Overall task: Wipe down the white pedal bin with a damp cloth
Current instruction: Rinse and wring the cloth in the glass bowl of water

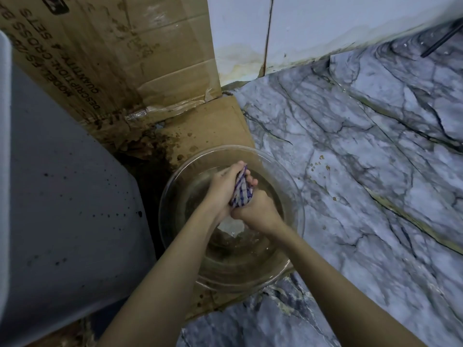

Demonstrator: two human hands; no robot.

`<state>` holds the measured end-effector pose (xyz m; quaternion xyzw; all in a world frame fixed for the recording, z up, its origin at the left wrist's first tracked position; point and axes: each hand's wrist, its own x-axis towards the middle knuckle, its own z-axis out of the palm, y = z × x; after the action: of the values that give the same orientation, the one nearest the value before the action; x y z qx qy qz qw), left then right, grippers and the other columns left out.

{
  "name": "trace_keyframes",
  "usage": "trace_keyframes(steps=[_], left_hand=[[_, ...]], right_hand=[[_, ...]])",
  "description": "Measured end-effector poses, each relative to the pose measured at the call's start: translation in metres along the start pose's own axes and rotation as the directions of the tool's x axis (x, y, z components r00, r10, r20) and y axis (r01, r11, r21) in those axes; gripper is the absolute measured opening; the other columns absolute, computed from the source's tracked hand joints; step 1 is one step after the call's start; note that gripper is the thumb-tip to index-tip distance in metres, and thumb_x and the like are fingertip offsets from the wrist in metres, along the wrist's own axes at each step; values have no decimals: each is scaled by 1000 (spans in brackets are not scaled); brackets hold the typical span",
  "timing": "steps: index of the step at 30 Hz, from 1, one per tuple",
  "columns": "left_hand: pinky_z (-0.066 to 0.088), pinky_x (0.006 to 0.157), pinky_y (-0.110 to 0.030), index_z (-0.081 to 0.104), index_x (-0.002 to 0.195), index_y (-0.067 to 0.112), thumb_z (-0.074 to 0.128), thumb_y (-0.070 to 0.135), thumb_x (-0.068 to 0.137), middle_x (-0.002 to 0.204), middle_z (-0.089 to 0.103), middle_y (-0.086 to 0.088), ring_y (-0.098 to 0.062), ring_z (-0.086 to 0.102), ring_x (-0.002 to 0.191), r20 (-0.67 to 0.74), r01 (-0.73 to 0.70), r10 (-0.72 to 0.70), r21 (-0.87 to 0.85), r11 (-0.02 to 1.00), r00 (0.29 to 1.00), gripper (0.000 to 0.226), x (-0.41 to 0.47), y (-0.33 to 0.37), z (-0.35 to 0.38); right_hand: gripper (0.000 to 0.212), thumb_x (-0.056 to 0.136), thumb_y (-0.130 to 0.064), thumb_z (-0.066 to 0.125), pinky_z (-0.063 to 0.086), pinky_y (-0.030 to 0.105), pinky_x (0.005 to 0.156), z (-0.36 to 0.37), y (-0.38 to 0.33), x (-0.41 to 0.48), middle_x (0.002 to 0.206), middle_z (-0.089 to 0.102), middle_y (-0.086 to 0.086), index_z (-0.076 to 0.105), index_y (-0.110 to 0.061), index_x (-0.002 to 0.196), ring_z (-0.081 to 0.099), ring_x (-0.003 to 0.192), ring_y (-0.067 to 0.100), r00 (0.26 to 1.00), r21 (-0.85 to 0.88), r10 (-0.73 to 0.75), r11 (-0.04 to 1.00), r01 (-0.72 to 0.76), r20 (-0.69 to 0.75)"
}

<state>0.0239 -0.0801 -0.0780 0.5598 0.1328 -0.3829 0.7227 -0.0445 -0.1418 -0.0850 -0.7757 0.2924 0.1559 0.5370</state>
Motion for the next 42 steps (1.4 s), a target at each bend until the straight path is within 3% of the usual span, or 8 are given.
trace_keyframes(steps=[2, 4, 8, 13, 17, 29, 36, 42], left_hand=[[57, 66, -24, 65, 92, 10, 45, 16, 96, 92, 71, -4, -13, 68, 76, 73, 53, -42, -154, 987, 996, 21, 1, 4, -8], [53, 79, -26, 62, 105, 13, 39, 11, 98, 107, 66, -1, -13, 65, 92, 150, 63, -24, -266, 962, 988, 24, 2, 8, -17], [57, 75, -22, 63, 108, 15, 41, 12, 98, 94, 73, 4, -7, 70, 85, 278, 21, 33, -188, 982, 960, 24, -3, 11, -17], [58, 68, -23, 69, 99, 9, 52, 25, 94, 76, 73, -2, -11, 70, 70, 265, -115, 62, 188, 975, 962, 24, -8, 16, -7], [52, 56, -16, 66, 80, 0, 58, 25, 90, 57, 68, 4, -6, 65, 55, 243, -226, 163, 263, 938, 956, 28, -13, 20, -3], [45, 59, -23, 53, 49, 14, 53, 37, 92, 38, 53, 7, -5, 51, 41, 82, -278, 278, 531, 801, 957, 49, 3, 4, -5], [47, 54, -23, 58, 62, 9, 54, 38, 92, 39, 54, 4, -13, 54, 46, -168, 3, 43, 267, 964, 985, 42, 8, -9, -5], [51, 92, -46, 59, 122, 16, 61, 66, 73, 109, 70, -8, -25, 66, 100, 33, 163, -173, 204, 965, 984, 70, -5, 7, -10]], right_hand=[[12, 76, -2, 68, 57, 29, 59, -16, 1, -6, 77, 62, 10, 61, -7, 85, 62, 63, 17, 934, 428, 18, 886, -180, 356], [30, 76, -14, 70, 60, 35, 65, -31, 6, -11, 95, 68, 19, 65, -1, 102, 70, 78, 26, 816, 686, -83, 593, -421, 572], [57, 61, -15, 86, 60, 29, 55, -36, 11, -6, 108, 64, 29, 65, 3, 111, 71, 82, 29, 735, 771, -249, 308, -558, 631], [11, 78, -3, 65, 29, 6, 30, -27, -9, -8, 57, 58, -1, 54, -3, 80, 44, 36, 2, 773, 684, -139, 580, -443, 618], [20, 89, 4, 49, 18, 7, 27, -28, -26, -7, 43, 51, -7, 54, -6, 72, 32, 26, 2, 818, 492, 30, 786, -375, 575], [28, 69, 11, 51, 20, 10, 32, 0, -20, -7, 33, 35, -4, 45, -11, 54, 24, 24, 6, 920, 291, 251, 895, -339, 301], [27, 69, -4, 70, 36, 14, 42, 9, -2, -5, 57, 52, -3, 50, -17, 59, 49, 49, 7, 999, -40, -26, 999, 27, 30], [55, 77, -7, 71, 52, 26, 52, -17, 7, -14, 94, 66, 10, 40, -22, 121, 61, 57, 18, 998, 530, 18, 847, -45, 55]])
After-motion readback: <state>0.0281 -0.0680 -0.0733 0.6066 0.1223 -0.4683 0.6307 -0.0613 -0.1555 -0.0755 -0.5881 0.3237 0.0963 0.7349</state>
